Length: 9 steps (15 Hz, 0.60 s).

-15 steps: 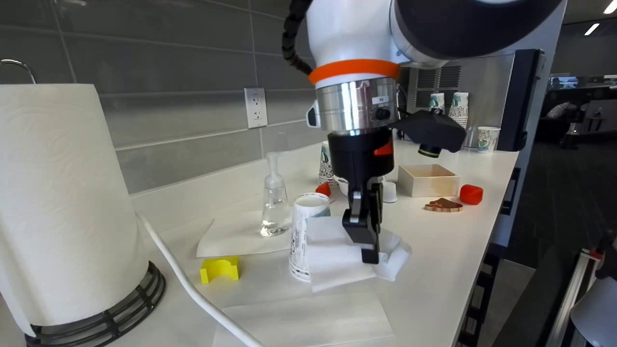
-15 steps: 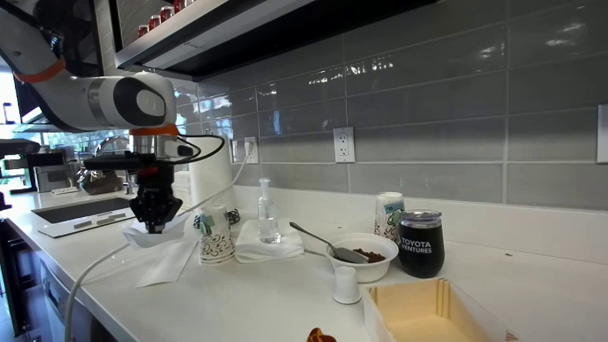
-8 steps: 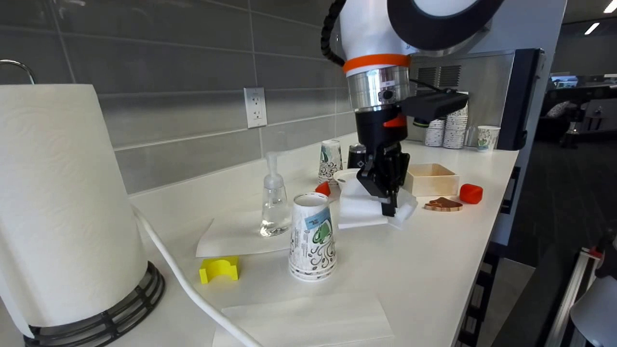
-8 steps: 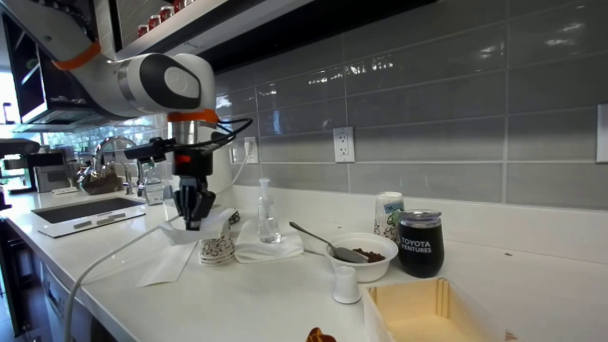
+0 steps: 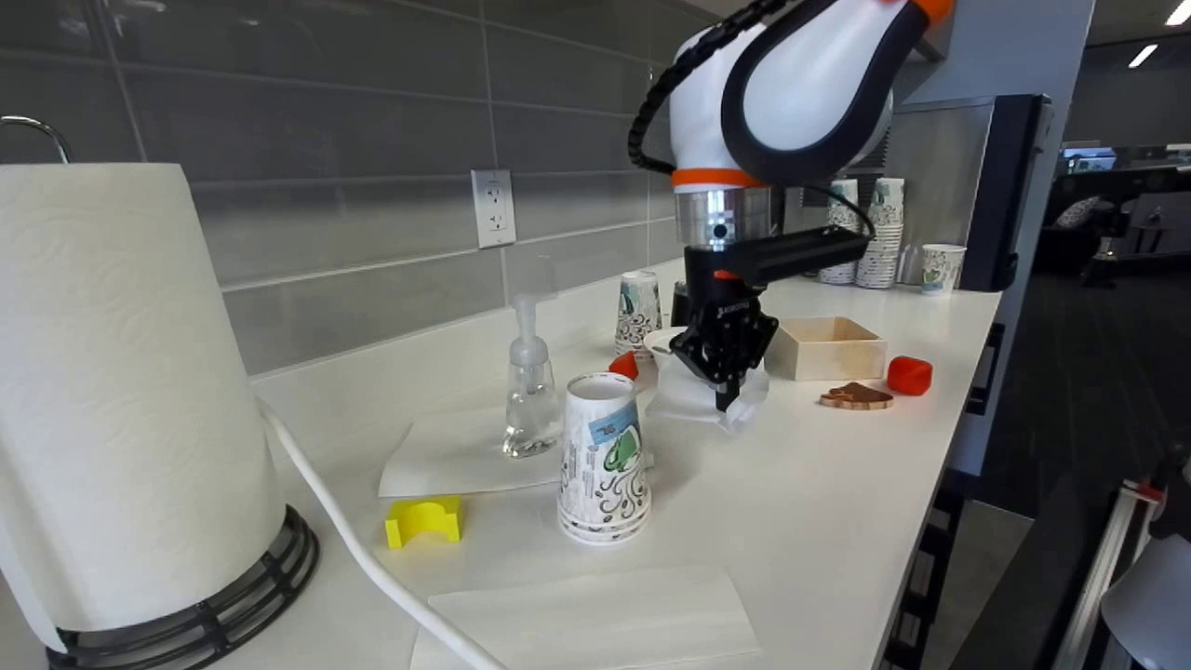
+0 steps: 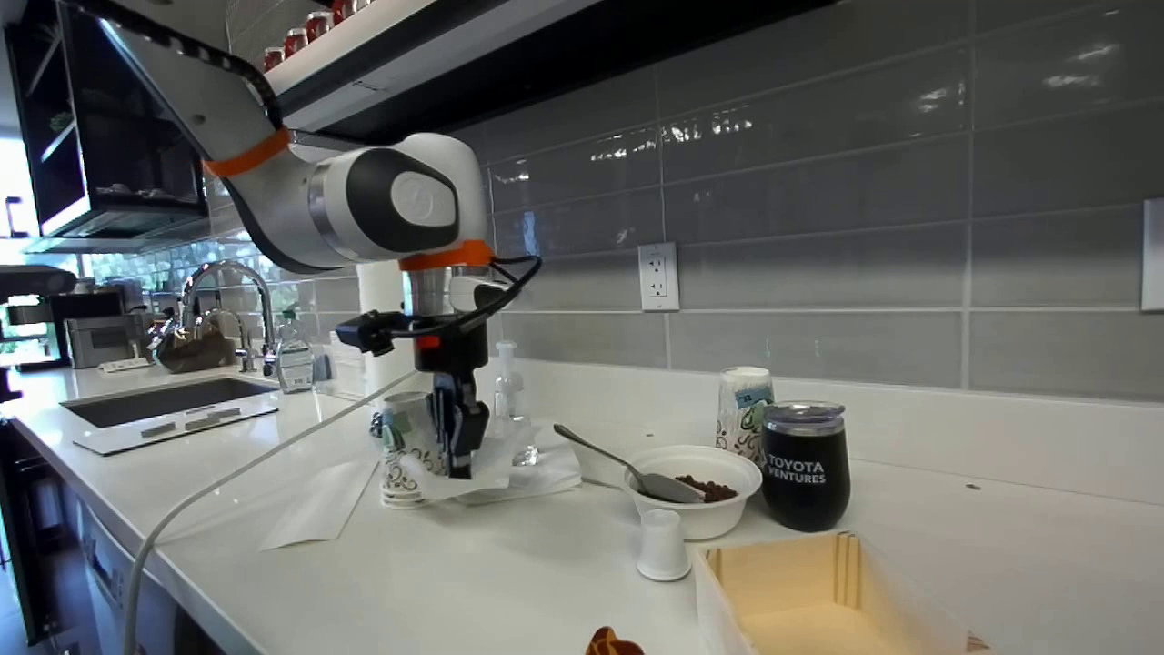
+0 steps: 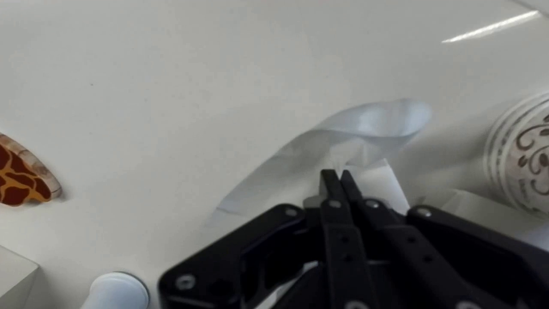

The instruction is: Use the paper towel to clean the surface

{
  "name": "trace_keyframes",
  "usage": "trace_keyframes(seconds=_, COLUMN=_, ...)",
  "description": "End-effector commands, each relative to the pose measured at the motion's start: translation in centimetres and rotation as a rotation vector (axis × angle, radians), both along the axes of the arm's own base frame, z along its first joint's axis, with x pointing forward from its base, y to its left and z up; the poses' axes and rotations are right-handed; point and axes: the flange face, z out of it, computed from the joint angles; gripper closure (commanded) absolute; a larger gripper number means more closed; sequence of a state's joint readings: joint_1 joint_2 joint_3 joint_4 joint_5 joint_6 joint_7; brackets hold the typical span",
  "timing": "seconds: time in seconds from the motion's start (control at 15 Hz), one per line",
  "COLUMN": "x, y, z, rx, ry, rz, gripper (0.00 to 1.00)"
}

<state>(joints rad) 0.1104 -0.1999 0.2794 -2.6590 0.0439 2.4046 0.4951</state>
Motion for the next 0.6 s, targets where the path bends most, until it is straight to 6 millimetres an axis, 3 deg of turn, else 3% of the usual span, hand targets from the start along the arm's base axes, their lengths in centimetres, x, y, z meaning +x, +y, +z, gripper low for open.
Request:
trace_keyframes(seconds=0.0, x=1.7, y=-1.2, z=-3.1, rx=0.004, ry=-0.025, rz=-0.064, gripper=1.00)
trace_keyframes(seconds=0.33, x=2.9, y=-2.5, z=-5.5, rx=0.002, ry=-0.060, rz=-0.133, gripper=1.00)
trace_keyframes(seconds=0.53, x=3.9, y=-2.1, z=-6.2, rx=0.005, ry=-0.100, rz=-0.154, gripper=1.00)
